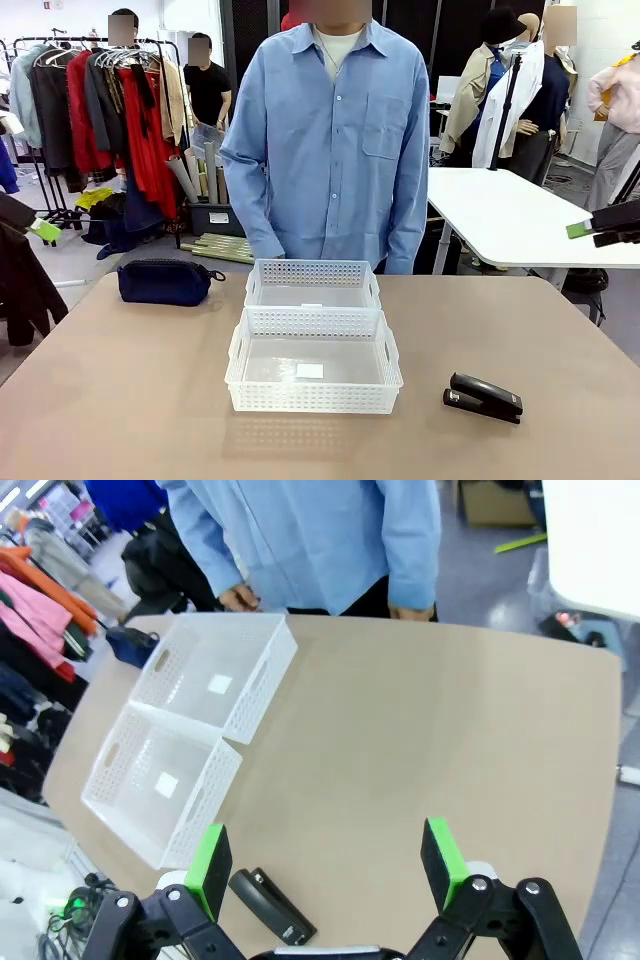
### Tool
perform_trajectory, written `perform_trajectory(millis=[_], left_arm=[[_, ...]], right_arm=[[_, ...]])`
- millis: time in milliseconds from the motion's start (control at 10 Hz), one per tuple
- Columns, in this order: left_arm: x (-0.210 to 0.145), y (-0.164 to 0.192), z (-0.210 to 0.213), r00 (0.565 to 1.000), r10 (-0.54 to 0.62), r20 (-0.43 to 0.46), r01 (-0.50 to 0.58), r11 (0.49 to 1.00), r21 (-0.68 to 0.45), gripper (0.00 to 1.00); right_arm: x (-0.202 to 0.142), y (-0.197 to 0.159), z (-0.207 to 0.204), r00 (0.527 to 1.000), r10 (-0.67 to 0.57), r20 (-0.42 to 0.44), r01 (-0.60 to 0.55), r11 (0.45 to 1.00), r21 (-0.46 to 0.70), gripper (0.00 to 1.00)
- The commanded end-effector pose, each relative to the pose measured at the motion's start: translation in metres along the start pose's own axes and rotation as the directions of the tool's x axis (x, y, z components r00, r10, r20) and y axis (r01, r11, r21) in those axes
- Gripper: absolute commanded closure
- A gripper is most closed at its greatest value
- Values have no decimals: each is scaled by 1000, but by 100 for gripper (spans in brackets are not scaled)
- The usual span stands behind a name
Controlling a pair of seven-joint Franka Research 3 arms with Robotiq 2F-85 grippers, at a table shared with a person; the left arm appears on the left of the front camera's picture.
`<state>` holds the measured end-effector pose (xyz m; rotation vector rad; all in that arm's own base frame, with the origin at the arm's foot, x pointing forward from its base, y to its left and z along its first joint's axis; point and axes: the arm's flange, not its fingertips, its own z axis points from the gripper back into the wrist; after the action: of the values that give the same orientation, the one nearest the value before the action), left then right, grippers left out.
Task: Distribute items into two baskets.
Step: Pick up the Pencil pouch that the person points to.
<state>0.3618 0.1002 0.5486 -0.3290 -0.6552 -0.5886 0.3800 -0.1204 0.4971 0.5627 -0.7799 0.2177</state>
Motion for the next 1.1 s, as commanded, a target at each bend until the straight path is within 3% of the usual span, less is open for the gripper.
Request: perform_trajectory(millis=[0,300,600,700,1000], left_arm=[[0,11,6,999,-19,39,21,999,-36,0],[-1,13,8,999,-28,43,29,999,-30,0],[-1,12,7,998,-35,51,37,999,-32,0],[-3,9,6,999,-20,29,21,1000,-12,0],[-3,9,6,999,-20,29,21,1000,-12,0]], right_arm=[[-14,-4,6,999,24,29,-25,998,51,0],[-19,-8,13,999,30,29,-34,991,131,0],[-17,-1,15,998,61,33,-64,989,131,0],[-19,-3,15,1000,11,-2,-11,995,102,0],[-19,-3,15,1000,11,-2,-11,995,102,0]])
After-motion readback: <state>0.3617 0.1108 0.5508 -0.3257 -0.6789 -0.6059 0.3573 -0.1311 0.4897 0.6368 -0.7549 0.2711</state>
